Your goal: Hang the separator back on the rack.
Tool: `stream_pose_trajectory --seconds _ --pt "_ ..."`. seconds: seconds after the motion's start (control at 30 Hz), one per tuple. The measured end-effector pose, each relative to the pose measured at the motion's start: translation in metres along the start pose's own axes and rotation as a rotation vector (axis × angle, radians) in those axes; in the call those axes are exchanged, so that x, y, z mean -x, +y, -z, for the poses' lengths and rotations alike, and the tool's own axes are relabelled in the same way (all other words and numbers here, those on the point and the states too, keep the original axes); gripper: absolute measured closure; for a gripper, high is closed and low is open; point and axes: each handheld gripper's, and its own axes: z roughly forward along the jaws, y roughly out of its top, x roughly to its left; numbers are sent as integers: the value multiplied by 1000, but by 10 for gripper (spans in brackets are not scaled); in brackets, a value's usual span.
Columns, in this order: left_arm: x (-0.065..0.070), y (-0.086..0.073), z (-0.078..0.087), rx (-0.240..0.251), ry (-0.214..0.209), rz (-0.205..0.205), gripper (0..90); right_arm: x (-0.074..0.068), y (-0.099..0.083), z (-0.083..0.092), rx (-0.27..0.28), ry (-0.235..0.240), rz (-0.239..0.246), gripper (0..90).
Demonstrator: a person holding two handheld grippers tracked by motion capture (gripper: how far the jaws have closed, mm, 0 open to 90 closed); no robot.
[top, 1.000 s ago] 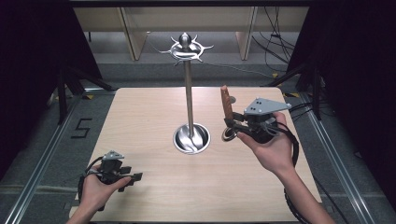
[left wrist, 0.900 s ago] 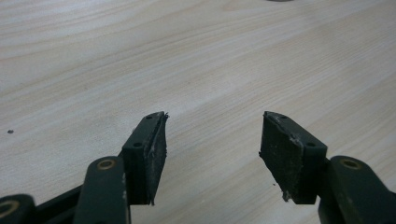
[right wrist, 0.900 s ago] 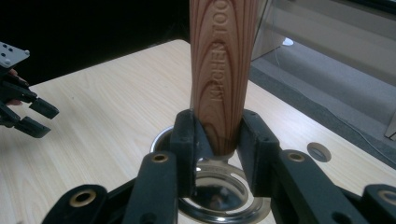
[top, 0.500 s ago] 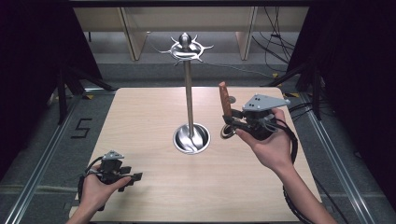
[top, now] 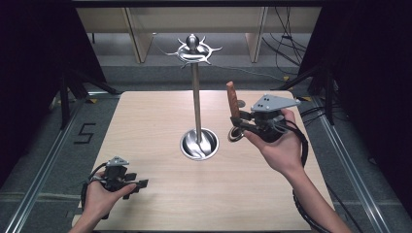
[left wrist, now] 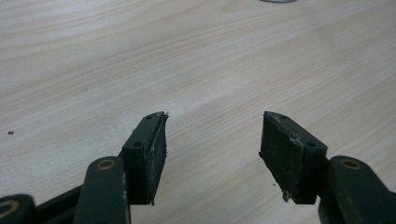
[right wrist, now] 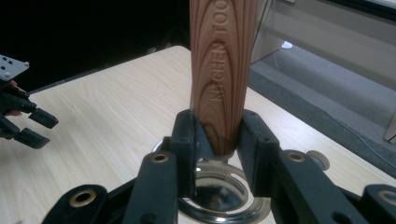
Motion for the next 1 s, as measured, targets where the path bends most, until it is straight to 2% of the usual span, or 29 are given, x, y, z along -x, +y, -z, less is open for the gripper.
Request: stream_pose_trajectory --seconds 0.17,0.2,0.27,0.3,0.33,0.4,0.5,0.57,0.7,0.77,0.87,1.0 --pt "0 0 0 1 1 0 402 2 4 -3 18 -3 26 701" --pt "0 0 0 2 1 0 402 0 5 -1 -2 4 9 701" --pt "0 0 0 2 1 0 402 2 7 -2 15 -7 32 701" --pt "0 0 0 2 1 0 402 0 7 -3 25 -10 16 701" --pt "0 0 0 2 0 1 402 1 8 -2 20 -14 25 700" --pt "0 0 0 1 -2 0 402 0 10 -1 0 7 7 701" --pt "0 0 0 2 1 0 402 1 11 -4 26 -9 32 700" --pt "0 0 0 2 0 0 402 0 12 -3 9 7 7 700" --pt "0 0 0 3 -1 1 402 2 14 -4 17 -3 39 700" --pt "0 0 0 2 -1 2 402 0 14 -3 5 2 10 700" --pt "0 0 0 3 -2 1 402 1 15 -5 27 -14 22 700" --pt "0 0 0 4 -2 1 402 0 17 -4 8 2 5 700"
